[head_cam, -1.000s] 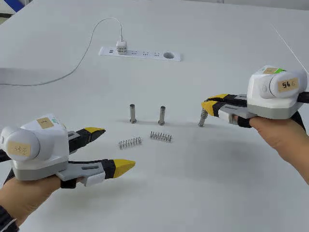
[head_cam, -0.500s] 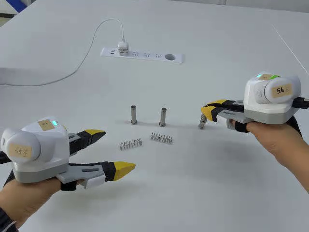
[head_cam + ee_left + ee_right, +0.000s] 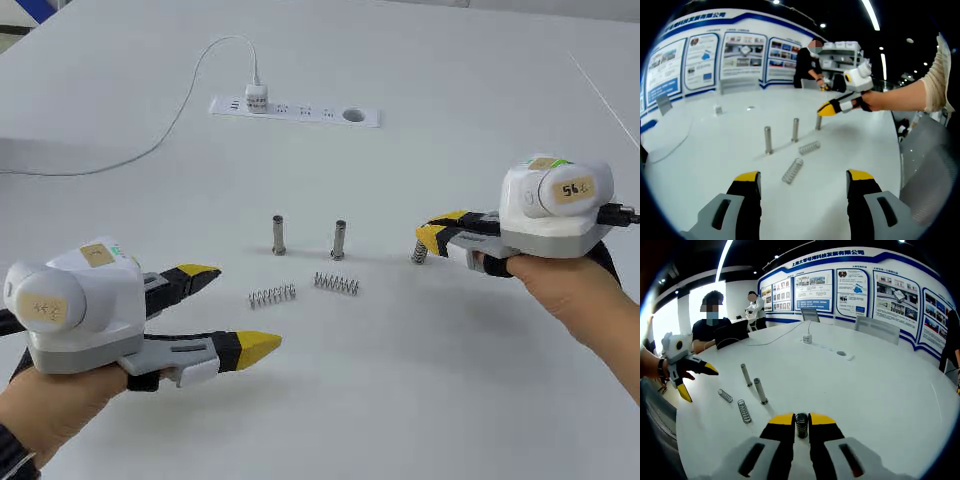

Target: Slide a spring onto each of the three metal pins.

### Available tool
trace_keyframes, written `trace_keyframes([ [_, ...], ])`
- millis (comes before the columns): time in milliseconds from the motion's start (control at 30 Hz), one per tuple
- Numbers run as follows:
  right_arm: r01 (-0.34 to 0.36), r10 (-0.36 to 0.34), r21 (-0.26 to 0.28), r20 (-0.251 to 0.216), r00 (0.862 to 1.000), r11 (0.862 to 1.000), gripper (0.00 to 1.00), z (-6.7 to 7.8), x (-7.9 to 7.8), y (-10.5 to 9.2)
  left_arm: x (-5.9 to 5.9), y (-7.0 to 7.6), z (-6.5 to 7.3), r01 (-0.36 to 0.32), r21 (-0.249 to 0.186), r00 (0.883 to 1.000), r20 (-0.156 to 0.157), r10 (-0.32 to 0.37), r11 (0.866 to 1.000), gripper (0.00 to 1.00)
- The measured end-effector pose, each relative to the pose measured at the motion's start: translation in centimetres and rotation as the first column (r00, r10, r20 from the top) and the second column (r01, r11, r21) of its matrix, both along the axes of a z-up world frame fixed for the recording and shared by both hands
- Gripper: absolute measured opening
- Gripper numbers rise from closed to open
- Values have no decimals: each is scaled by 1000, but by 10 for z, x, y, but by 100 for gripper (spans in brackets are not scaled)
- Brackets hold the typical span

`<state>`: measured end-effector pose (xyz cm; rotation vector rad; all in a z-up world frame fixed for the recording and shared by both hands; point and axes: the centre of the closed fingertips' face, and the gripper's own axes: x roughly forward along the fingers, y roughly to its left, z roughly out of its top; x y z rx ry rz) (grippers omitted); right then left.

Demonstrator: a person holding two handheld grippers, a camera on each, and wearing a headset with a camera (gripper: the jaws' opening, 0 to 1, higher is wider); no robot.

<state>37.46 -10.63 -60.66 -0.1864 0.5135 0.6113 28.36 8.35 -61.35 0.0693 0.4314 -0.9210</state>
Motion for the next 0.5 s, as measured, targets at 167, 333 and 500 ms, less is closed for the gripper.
trace_keyframes([
  [167,4,-4,-4,-3,1000,1000,12,-1,0,-1,0,0,0,-2,-3,1000,0,2,1000,70],
  [333,5,-5,-7,-8,1000,1000,12,-1,0,-1,0,1,-1,-3,-3,1000,0,3,1000,71],
  [500,4,-4,-7,-7,1000,1000,15,-2,0,-1,0,1,-1,-4,-4,1000,0,4,1000,71],
])
